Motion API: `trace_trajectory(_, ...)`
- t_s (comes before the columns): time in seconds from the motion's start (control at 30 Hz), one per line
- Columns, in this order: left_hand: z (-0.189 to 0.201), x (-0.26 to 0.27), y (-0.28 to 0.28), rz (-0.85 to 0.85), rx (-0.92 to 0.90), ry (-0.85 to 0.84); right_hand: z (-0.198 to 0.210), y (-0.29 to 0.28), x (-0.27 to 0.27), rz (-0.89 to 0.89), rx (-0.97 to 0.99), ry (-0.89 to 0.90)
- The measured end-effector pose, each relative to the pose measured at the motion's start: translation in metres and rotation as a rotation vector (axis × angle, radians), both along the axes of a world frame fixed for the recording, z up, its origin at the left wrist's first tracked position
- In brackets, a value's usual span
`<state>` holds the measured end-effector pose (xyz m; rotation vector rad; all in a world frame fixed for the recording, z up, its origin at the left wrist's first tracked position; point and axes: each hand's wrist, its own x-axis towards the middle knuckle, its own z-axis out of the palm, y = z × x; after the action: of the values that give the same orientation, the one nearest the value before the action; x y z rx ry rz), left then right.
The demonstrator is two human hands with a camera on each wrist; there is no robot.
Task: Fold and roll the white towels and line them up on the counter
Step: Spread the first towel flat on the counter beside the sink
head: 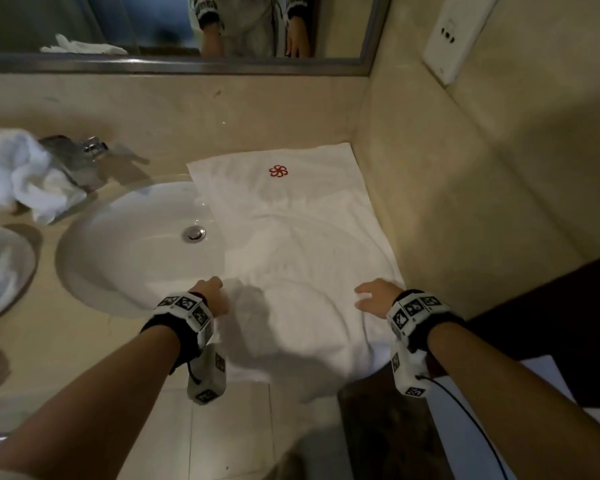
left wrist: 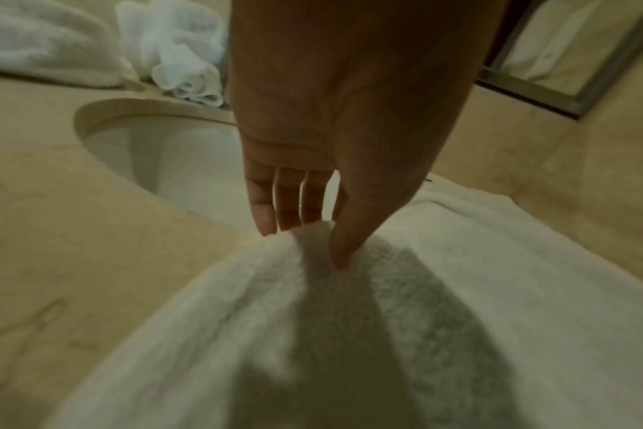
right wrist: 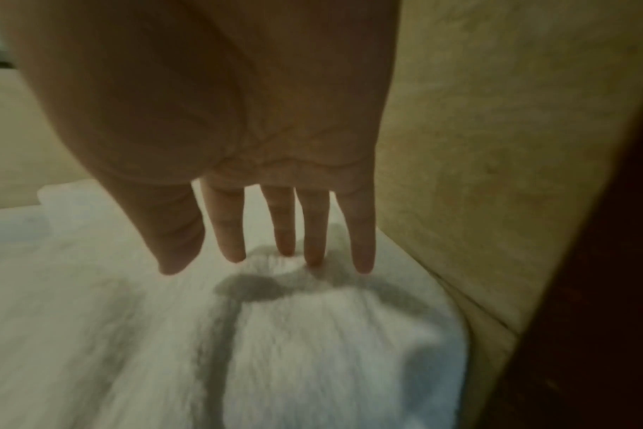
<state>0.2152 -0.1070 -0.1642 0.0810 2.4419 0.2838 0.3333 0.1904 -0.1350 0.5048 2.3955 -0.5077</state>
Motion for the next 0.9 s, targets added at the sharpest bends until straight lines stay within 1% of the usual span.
trace_trajectory(0.07, 0.001, 0.009, -0.002, -0.03, -0.008, 0.039, -0.006, -0.002, 0.009, 0.031, 0.054, -0.02)
trace_trajectory(0.13, 0.002, 0.02, -0.006, -0.035, -0.001, 0.038, -0.01, -0.005, 0.017, 0.045, 0.075, 0.004)
trace_trajectory(0.23, 0.005, 0.03, -0.018, -0.029, -0.014, 0.019, -0.014, -0.005, 0.026, 0.036, 0.075, 0.04)
trace_trajectory(0.33, 0.012, 0.034, -0.03, -0.014, -0.056, 0.009, -0.015, -0.003, 0.031, -0.003, 0.034, 0.058)
trace_trajectory(0.4, 0.012, 0.034, -0.034, 0.007, -0.049, 0.004, -0.017, -0.003, 0.032, -0.057, 0.021, 0.096)
trace_trajectory(0.5, 0.009, 0.035, -0.037, 0.061, -0.03, -0.045, -0.019, -0.001, 0.032, -0.231, 0.07, 0.219)
trace_trajectory(0.53, 0.008, 0.035, -0.038, 0.082, -0.005, -0.025, -0.02, 0.0, 0.033, -0.266, 0.081, 0.224)
trace_trajectory(0.6, 0.006, 0.035, -0.038, 0.061, 0.039, 0.062, -0.024, 0.0, 0.037, -0.243, 0.069, 0.186)
trace_trajectory(0.63, 0.005, 0.034, -0.038, -0.003, 0.034, 0.084, -0.026, 0.0, 0.039, -0.215, 0.05, 0.169)
trace_trajectory(0.7, 0.002, 0.032, -0.037, -0.115, -0.013, 0.077, -0.029, -0.003, 0.042, -0.17, 0.014, 0.121)
trace_trajectory(0.8, 0.004, 0.031, -0.044, -0.098, -0.083, 0.086, -0.033, -0.004, 0.044, -0.142, 0.003, 0.095)
trace_trajectory(0.83, 0.005, 0.031, -0.047, -0.085, -0.086, 0.097, -0.033, -0.004, 0.045, -0.163, -0.013, 0.124)
trace_trajectory(0.9, 0.005, 0.037, -0.052, -0.065, -0.046, 0.134, -0.029, -0.009, 0.047, -0.257, -0.001, 0.263)
